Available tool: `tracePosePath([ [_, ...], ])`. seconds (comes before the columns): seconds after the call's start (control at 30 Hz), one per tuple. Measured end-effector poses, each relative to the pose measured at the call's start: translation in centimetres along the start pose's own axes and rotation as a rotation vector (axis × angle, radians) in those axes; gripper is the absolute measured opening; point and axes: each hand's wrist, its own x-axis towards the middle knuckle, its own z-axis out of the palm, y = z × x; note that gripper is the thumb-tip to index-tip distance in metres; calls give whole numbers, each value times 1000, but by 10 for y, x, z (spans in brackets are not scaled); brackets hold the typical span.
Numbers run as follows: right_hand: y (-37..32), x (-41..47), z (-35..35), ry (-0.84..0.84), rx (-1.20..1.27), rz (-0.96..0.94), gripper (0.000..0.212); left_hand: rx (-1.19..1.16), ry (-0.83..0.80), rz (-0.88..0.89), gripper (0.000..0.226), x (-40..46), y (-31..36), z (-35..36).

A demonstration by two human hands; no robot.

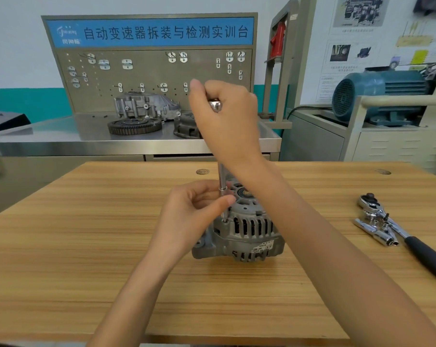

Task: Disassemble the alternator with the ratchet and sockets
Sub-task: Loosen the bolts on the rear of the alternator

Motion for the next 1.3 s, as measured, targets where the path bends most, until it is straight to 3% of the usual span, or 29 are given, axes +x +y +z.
tracePosePath([
  [0.13,4,2,-2,-82,267,137,49,7,-68,-6,24,-2,0,-1],
  [0.23,4,2,-3,-83,271,153,49,-7,-13,-39,26,1,-1,1],
  [0.3,3,0,-2,-51,133,85,46,-2,27,-46,27,3,-3,1],
  [0.4,-3,-4,0,39,-402,-57,38,33,77,-20,18,4,-5,2],
  [0.47,-8,-7,0,98,-554,-90,35,47,85,2,17,5,-4,3],
  [0.7,-6,-4,2,84,-280,-60,41,44,45,64,15,0,-4,3],
  [1.03,-3,-4,4,101,-252,-51,40,139,22,174,29,-1,-11,5],
  [1.3,-4,-1,2,123,-228,-51,40,148,1,196,20,3,-13,3],
])
